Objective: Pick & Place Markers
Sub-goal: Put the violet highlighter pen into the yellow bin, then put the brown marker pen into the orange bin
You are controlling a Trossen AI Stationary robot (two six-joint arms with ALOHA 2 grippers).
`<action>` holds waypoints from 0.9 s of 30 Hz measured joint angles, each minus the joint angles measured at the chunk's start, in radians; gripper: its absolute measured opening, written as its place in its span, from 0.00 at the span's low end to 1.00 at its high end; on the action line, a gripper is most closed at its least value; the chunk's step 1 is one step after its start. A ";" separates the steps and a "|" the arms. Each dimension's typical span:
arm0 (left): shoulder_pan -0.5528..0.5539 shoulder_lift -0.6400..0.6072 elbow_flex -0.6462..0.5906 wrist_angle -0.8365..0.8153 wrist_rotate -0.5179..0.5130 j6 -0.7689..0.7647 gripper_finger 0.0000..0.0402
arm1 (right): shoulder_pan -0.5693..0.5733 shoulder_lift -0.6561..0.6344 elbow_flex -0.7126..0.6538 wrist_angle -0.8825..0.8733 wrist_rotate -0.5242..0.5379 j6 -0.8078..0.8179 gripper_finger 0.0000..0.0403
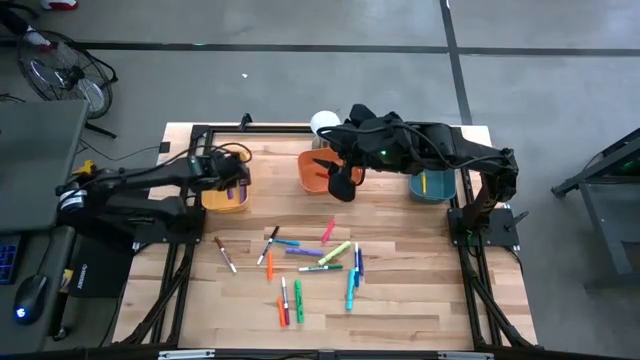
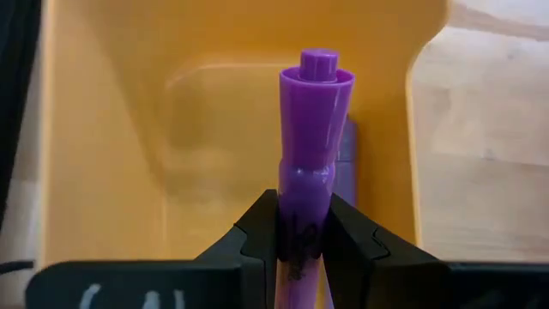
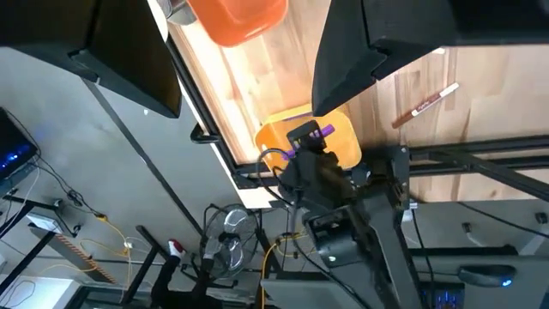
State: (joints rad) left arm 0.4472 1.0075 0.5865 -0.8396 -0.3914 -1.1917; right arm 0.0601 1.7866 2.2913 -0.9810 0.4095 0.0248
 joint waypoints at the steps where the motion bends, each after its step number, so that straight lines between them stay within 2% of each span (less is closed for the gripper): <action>1: 0.013 0.013 0.000 0.013 0.012 0.018 0.15 | 0.000 0.000 0.000 -0.009 0.000 0.001 0.63; 9: 0.078 0.090 0.000 0.068 0.096 0.069 0.15 | 0.005 0.000 0.000 -0.043 0.000 0.000 0.63; 13: 0.076 0.105 0.000 0.069 0.100 0.068 0.27 | 0.006 0.000 0.000 -0.057 0.001 -0.003 0.63; 16: 0.076 0.105 0.000 0.067 0.103 0.070 0.32 | 0.006 0.000 0.000 -0.072 0.001 -0.003 0.63; 21: 0.076 0.097 0.003 0.066 0.127 0.081 0.33 | 0.006 0.000 0.000 -0.101 0.009 -0.009 0.63; 27: 0.076 0.039 0.061 0.025 0.128 0.144 0.34 | 0.010 -0.020 0.000 -0.147 0.094 -0.033 0.63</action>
State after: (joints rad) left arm 0.5236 1.0465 0.6476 -0.8144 -0.2631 -1.0479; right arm 0.0696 1.7664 2.2911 -1.1282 0.5040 -0.0079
